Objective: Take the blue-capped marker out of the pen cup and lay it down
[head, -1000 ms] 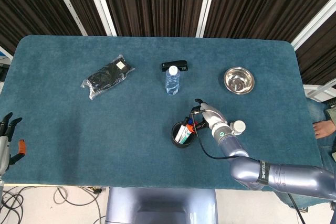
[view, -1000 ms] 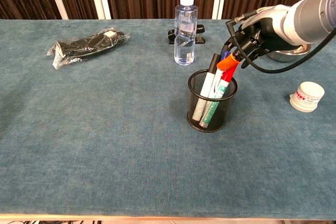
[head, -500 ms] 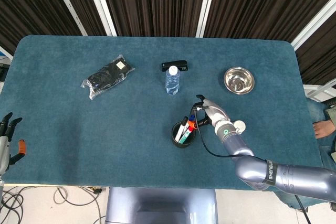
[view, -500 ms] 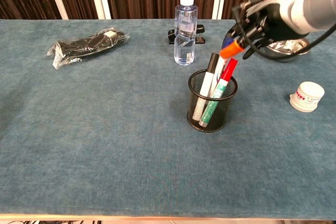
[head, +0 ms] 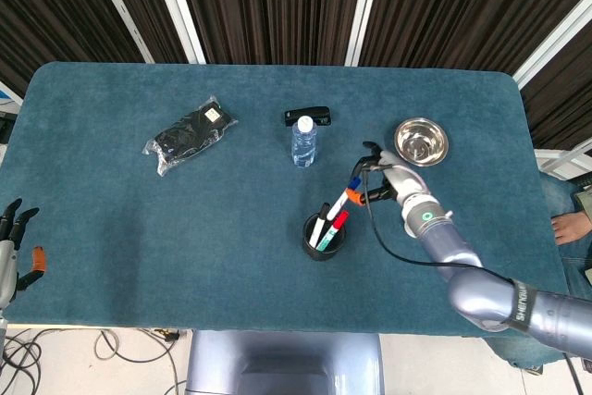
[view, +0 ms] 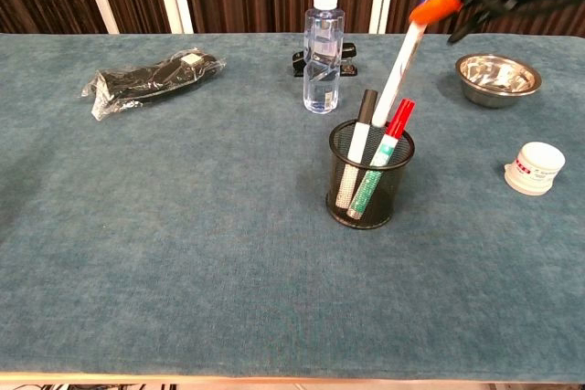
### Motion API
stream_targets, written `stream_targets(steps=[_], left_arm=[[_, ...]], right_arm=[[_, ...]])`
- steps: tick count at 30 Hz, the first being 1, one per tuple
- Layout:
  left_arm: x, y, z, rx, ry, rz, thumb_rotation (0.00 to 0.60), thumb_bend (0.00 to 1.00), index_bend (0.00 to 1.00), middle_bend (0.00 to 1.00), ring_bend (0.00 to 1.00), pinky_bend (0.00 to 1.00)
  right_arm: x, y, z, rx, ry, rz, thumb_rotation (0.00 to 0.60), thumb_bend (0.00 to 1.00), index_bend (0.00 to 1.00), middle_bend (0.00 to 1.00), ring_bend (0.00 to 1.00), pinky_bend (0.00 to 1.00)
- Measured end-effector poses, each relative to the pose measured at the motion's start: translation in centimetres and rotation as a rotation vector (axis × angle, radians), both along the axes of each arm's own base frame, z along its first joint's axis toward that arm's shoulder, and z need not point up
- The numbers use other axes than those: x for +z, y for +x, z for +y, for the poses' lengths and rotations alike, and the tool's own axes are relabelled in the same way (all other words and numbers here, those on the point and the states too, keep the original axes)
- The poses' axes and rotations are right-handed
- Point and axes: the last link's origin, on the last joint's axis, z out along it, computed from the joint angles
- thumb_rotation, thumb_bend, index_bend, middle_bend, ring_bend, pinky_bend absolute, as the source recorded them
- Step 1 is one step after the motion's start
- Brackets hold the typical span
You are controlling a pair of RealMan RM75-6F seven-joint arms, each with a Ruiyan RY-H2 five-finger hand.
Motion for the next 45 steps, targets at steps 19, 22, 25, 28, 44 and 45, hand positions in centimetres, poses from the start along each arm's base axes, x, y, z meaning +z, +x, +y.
stream_targets(steps=[19, 22, 25, 28, 44, 45], left_arm=[[0.0, 0.0, 0.0, 0.005, 0.005, -0.004, 0.600, 0.56, 0.13, 0.00, 0.10, 0.06], [0.0, 0.0, 0.0, 0.006, 0.002, -0.003, 0.600, 0.56, 0.13, 0.00, 0.10, 0.06], [0.0, 0.0, 0.0, 0.008, 0.004, -0.004, 0.600, 0.56, 0.13, 0.00, 0.10, 0.06], [0.0, 0.0, 0.0, 0.010, 0.002, -0.004, 0.600, 0.56, 0.13, 0.00, 0.10, 0.06], [0.0, 0.0, 0.0, 0.016, 0.001, -0.005, 0.600, 0.56, 0.13, 0.00, 0.10, 0.06], [0.0, 0.0, 0.0, 0.016, 0.001, -0.005, 0.600, 0.56, 0.13, 0.00, 0.10, 0.06]], right_arm=[[5.0, -6.0, -0.2, -0.055, -0.029, 0.068, 0.600, 0.48, 0.59, 0.00, 0.00, 0.16], [4.1, -6.8, 0.2, -0.051, 0.021, 0.106, 0.600, 0.48, 0.59, 0.00, 0.00, 0.16], [3.2, -7.5, 0.5, -0.043, 0.067, 0.148, 0.600, 0.48, 0.59, 0.00, 0.00, 0.16], [2.4, -8.1, 0.6, -0.032, 0.110, 0.203, 0.600, 0.47, 0.59, 0.00, 0.00, 0.16], [-3.5, -7.6, 1.1, 0.047, 0.252, 0.394, 0.600, 0.33, 0.45, 0.00, 0.00, 0.16], [-3.8, -7.5, 1.1, 0.047, 0.253, 0.394, 0.600, 0.27, 0.35, 0.00, 0.00, 0.16]])
